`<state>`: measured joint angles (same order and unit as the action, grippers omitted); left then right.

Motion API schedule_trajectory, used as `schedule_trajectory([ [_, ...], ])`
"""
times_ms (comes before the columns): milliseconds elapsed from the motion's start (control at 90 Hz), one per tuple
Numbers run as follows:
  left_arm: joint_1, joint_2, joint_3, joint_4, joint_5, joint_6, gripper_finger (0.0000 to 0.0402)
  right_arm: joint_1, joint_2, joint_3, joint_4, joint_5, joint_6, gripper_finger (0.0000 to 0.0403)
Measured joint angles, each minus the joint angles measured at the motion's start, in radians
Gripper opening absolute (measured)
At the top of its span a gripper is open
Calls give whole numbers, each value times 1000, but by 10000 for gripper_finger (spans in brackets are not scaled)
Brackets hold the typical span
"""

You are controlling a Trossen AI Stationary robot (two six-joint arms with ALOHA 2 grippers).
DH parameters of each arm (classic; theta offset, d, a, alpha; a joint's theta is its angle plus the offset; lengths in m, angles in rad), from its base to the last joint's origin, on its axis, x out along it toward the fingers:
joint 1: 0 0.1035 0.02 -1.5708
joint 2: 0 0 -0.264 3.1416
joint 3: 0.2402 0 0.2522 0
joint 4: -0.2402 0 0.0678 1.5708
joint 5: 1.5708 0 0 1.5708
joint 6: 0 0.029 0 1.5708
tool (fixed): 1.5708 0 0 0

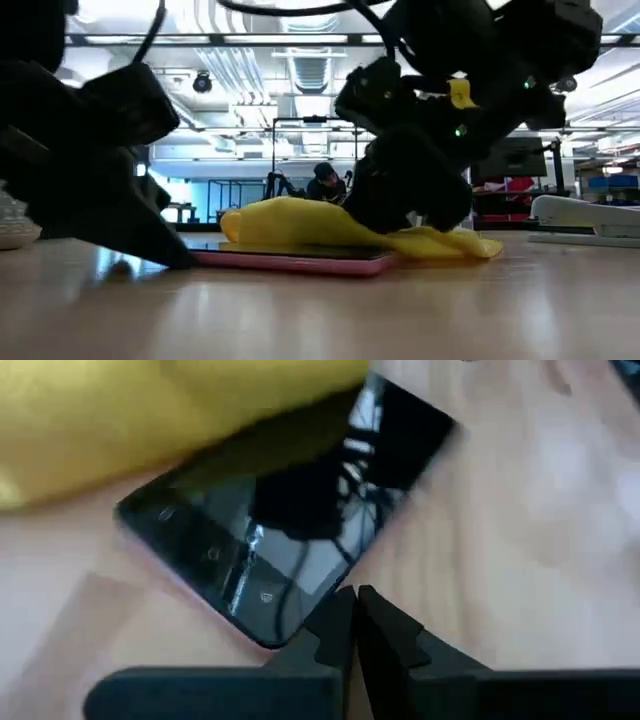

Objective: Apply microfiber cloth
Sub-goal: Wipe the front and back of the cellphone with the yellow microfiber cloth

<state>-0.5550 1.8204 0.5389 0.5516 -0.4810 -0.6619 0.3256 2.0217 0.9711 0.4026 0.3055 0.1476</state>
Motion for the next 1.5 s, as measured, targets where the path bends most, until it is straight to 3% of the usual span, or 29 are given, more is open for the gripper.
schedule_trajectory([
  [111, 26, -2, -2, -2, -3, 42, 0, 1, 27, 48, 6, -1, -21, 0],
  [200, 56, -1, -2, -3, -97, 67, 0, 5, 59, 88, 16, -43, -36, 0],
  [300, 73, -2, -2, -9, -136, 87, 0, 4, 94, 141, 16, -77, -56, 0],
  [489, 109, -14, -3, -20, -83, 135, 0, -3, 147, 212, 8, -84, -63, 0],
  [656, 103, -76, -5, -111, -20, 131, 0, -15, 127, 200, -16, 41, -81, 0],
  [811, 58, -175, -9, -208, 77, 130, 0, -33, 78, 179, -69, 118, -94, 0],
  [956, -4, -232, -8, -210, 88, 114, 0, -40, 32, 139, -70, 121, -87, 0],
  [1267, -22, -98, -5, 76, 56, 166, 0, -51, 84, 101, 90, 26, -30, 0],
  [1500, 49, -30, 6, 94, -5, 165, 0, -51, 102, 101, 107, 5, 17, 0],
])
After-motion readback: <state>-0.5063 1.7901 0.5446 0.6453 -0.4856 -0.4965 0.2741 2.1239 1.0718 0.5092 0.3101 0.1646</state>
